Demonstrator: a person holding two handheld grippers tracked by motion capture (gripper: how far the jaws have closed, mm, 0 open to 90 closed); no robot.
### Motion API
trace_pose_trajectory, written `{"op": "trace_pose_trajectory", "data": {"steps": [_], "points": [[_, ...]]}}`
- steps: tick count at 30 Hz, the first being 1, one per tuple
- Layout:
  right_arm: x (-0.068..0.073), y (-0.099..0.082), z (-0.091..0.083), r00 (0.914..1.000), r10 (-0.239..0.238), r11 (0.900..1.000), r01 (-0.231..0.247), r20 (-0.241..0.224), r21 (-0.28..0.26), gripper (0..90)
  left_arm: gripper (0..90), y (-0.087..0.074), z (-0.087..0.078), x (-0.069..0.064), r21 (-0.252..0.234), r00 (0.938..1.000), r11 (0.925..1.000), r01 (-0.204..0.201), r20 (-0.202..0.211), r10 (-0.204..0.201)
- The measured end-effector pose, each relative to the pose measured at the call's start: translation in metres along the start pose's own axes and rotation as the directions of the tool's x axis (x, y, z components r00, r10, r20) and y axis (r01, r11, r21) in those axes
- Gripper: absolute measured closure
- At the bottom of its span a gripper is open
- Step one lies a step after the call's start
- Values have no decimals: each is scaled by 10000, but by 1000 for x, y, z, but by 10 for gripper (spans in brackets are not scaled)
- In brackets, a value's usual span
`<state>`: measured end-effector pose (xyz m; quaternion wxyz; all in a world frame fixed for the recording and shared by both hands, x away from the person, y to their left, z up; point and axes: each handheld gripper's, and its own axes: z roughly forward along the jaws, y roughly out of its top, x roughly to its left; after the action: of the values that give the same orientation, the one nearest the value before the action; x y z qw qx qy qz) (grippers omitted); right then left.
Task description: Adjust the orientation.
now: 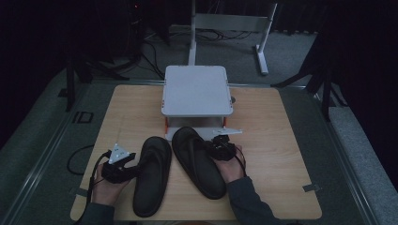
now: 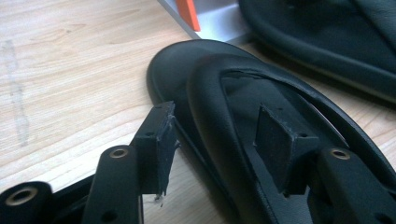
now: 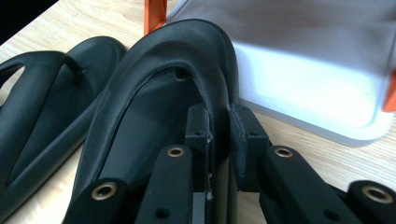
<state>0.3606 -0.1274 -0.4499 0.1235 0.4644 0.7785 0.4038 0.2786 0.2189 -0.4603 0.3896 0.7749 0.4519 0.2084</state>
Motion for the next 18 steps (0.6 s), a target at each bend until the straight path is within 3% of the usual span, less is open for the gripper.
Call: {"op": "trace_pose_trajectory", "data": {"steps": [3,6,7,8,9,11,12,18], "points": [[4,0,5,10000,-16,9999,16,64,131,777,495,0,3,-2,106,9999,9999,3,170,-5],[7,-2,8,10000,-96,9997,96,8,203,714,518,0,10,-6,355,9996,9994,-56,268,47],[6,-1,5,9997,-6,9998,11,-229,190,622,546,0,12,-7,435,9998,9990,-55,218,46],[6,-1,5,9997,-6,9998,11,-229,190,622,546,0,13,-7,481,9999,9988,-54,98,49],[5,0,-1,9995,-179,9998,182,-272,112,564,611,0,13,-7,481,10000,9988,-35,-30,36],[5,0,-1,9995,-179,9998,182,-272,112,564,645,1,12,-6,457,10000,9989,69,-58,-67],[5,0,-4,9991,-249,9997,251,-332,46,553,645,1,10,-2,357,9994,9988,337,35,-338],[0,-3,-23,9973,-645,9979,640,-363,-139,512,767,2,6,-3,389,9985,9991,167,-519,-146]]}}
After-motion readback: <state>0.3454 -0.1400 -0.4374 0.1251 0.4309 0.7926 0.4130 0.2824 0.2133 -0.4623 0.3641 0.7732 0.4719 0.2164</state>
